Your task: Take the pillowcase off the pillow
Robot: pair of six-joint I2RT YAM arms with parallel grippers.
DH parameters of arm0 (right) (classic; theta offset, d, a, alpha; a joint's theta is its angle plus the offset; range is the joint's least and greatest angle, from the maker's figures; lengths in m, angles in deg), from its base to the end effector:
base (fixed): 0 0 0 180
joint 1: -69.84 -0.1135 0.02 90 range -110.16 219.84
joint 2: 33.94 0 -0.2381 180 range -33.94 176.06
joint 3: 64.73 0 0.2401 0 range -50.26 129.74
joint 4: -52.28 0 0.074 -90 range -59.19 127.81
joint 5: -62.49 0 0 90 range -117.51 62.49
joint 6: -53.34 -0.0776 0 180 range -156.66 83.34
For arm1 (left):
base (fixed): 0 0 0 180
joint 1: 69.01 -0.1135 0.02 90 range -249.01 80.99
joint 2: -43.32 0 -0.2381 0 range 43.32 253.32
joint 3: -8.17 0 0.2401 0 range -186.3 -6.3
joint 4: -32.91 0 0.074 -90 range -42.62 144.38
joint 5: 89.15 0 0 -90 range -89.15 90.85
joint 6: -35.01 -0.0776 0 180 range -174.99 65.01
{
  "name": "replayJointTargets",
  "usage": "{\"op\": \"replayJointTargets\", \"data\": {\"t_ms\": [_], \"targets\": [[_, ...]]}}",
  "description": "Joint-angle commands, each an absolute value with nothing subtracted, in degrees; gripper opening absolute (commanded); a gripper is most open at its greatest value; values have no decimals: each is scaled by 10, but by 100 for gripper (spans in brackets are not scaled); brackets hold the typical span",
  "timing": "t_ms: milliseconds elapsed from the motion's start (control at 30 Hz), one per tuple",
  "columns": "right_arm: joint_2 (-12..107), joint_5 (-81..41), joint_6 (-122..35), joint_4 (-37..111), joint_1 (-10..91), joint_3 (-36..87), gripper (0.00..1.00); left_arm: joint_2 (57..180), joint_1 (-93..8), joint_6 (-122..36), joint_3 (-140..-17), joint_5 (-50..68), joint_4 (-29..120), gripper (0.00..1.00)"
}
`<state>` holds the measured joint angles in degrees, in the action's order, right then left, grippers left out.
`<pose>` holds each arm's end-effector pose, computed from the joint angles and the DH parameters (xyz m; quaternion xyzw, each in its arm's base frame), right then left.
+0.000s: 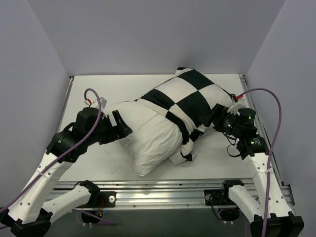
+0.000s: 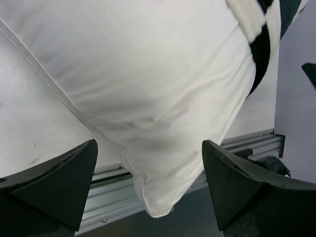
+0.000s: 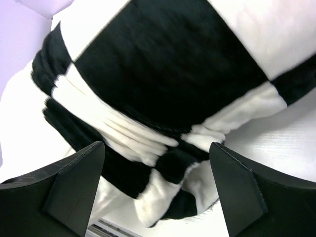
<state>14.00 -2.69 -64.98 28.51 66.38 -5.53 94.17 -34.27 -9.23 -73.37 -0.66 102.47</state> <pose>0.2346 0.0468 0.3059 0.0326 0.7728 0.3286 0.5420 0.1607 -0.1090 0.3256 -0.0923 0.8973 -0.2697 0.3370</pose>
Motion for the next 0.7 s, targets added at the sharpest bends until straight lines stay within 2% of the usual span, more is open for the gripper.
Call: {"op": "replayJointTargets", "data": {"t_ms": [0,167,300,533,567,633,667], "targets": [[133,-38,-616,262,656,-10,83,992,-380,-134,-798,-29,992,94],[137,-38,-605,269,626,8,84,1069,-467,-141,-807,29,911,94],[156,-79,-600,287,566,20,84,1143,-471,-117,-785,38,848,94],[229,-145,-574,315,473,38,84,1200,-470,-53,-678,86,702,96],[240,-155,-566,315,459,53,84,1202,-469,-49,-644,95,692,92],[277,-194,-536,311,415,76,84,1197,-466,-38,-610,96,669,79],[291,-206,-523,309,399,104,83,1194,-466,-33,-577,93,663,62]]}}
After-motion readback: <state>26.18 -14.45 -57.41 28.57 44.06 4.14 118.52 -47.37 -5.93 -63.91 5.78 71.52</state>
